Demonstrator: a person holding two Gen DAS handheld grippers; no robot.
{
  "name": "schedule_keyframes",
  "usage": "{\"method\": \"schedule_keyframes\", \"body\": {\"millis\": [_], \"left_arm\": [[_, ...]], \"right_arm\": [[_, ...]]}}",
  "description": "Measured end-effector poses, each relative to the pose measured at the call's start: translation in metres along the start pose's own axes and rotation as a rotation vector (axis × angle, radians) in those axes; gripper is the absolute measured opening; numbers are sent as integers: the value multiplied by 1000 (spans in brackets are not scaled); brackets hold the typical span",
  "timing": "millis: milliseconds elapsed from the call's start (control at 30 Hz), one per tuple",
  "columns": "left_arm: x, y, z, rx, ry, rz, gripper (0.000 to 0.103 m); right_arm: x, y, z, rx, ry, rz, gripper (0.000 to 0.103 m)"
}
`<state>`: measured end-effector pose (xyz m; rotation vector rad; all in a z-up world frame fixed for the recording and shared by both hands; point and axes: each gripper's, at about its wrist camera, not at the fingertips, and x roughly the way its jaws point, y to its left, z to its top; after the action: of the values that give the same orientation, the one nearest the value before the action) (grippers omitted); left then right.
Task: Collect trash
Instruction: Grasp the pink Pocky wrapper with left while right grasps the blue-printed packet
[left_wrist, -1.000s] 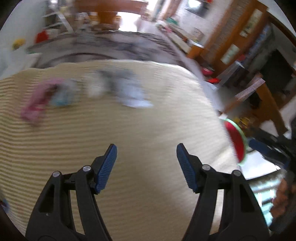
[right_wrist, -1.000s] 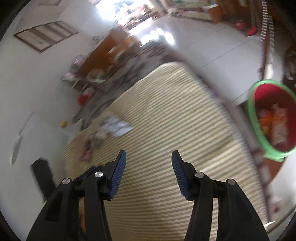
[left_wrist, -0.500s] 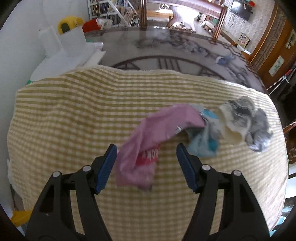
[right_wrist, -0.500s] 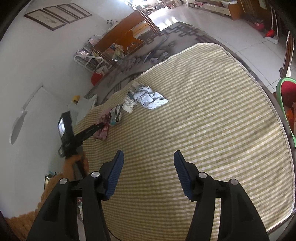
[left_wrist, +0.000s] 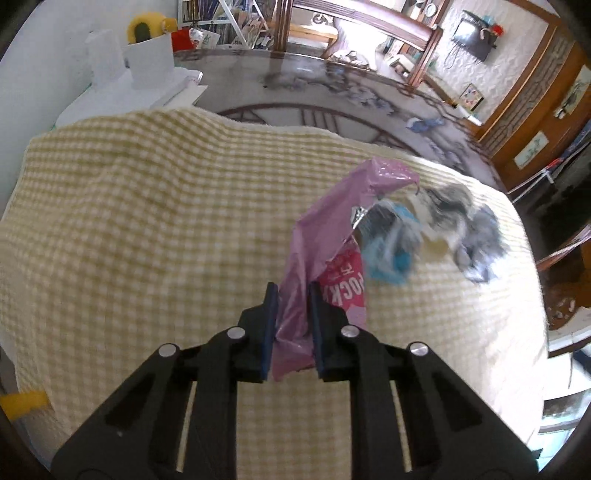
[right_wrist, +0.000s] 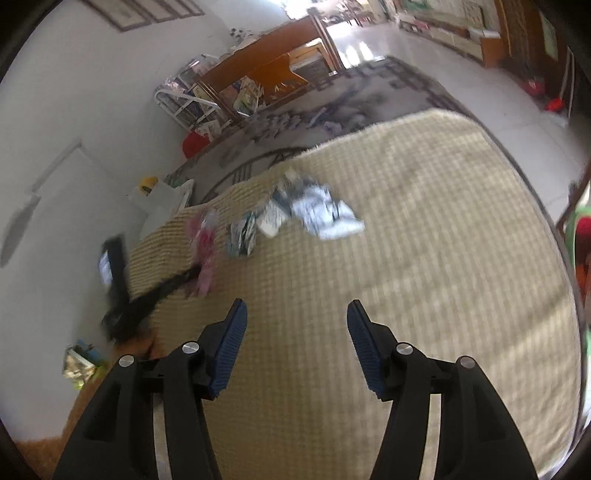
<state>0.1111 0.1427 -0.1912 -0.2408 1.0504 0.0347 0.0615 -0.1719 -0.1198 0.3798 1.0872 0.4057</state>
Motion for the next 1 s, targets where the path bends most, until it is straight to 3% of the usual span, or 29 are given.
{"method": "schedule_keyframes", "body": {"millis": [200, 300, 400, 633, 667, 700, 733, 800, 1000], "left_arm": [[-24, 1, -41, -29, 17, -34, 18], [-32, 7, -57, -62, 25, -39, 18], [-36, 14, -69, -83, 27, -23, 18], [-42, 39, -91, -144, 46, 14, 24], [-42, 42, -93, -150, 48, 21, 29], [-43, 44, -95, -154, 48, 24, 36], [-43, 46, -96, -157, 48, 24, 39], [-47, 48, -98, -153, 43, 29, 47], [-51, 51, -95, -132, 19, 45, 63]], "right_arm": [[52, 32, 53, -9, 30, 69, 56], [92, 63, 68, -73, 94, 73, 56], [137, 91, 68, -164, 163, 37, 55], [207, 120, 70, -277, 201, -100, 55], [217, 123, 69, -307, 216, -134, 53], [226, 124, 67, -332, 232, -163, 43], [230, 124, 66, -340, 241, -173, 33], [229, 122, 62, -331, 243, -148, 28], [167, 116, 45, -320, 185, -5, 24]]}}
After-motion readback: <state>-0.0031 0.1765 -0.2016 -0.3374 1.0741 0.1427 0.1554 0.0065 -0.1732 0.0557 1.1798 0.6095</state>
